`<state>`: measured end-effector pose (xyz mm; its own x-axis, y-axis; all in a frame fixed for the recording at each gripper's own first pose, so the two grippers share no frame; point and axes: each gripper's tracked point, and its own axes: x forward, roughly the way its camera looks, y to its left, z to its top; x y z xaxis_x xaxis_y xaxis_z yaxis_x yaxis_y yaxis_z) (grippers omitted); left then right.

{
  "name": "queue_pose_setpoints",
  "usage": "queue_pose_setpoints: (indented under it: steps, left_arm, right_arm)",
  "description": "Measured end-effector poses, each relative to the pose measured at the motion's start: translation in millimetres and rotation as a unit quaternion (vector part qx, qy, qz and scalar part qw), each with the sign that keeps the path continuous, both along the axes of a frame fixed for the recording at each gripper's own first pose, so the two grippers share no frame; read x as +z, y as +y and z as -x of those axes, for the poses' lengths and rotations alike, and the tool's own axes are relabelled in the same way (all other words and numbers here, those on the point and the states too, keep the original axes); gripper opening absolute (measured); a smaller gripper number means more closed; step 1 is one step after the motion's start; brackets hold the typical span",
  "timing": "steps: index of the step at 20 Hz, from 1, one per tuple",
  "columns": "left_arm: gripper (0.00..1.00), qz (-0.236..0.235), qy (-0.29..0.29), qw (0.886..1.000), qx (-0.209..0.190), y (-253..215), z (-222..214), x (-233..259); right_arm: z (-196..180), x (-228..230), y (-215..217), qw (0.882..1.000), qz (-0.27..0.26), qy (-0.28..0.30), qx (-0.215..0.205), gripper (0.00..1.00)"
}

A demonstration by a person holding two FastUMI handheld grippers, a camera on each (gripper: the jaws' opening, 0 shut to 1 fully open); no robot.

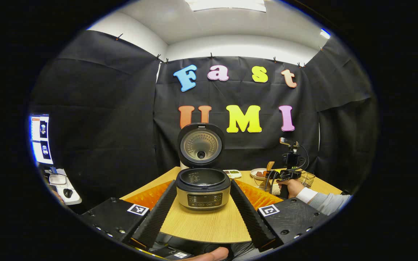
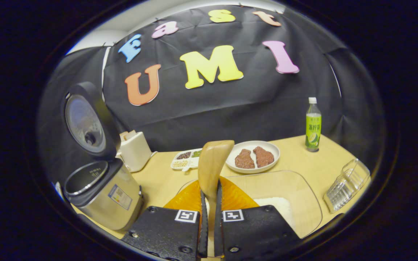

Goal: Close the left gripper, press the button to open the rice cooker; take a wooden spoon from the chopstick holder with the right hand, scoop a spoonful of rice and pour it into the rice cooker, then put the wooden spoon back into the chopstick holder.

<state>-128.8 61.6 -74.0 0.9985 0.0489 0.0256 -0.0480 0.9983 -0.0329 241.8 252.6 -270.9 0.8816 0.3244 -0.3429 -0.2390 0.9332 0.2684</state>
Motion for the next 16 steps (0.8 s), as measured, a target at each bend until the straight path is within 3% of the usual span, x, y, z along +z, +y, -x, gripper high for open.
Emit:
queue_pose_setpoints:
  steps: [3,6,8,11,16]
  left_arm:
    - [0.94,0.003,0.002,1.0,0.004,4,-2,1]
    - [0.94,0.003,0.0,1.0,0.008,5,-2,3]
    - [0.94,0.004,0.001,1.0,0.007,5,-3,2]
    - [0.94,0.0,0.004,1.0,0.007,4,-6,2]
    - [0.94,-0.004,0.004,1.0,0.005,4,-5,3]
  right_arm:
    - [-2,-1,-10,0.995,-0.083,0.046,-0.018,0.12]
    - [-2,-3,-19,0.979,-0.175,0.095,-0.034,0.12]
    - [0,3,-20,0.974,-0.203,0.103,-0.021,0.12]
    - [-1,3,-24,0.959,-0.253,0.119,-0.034,0.12]
    - [0,14,-43,0.943,-0.314,0.101,-0.05,0.12]
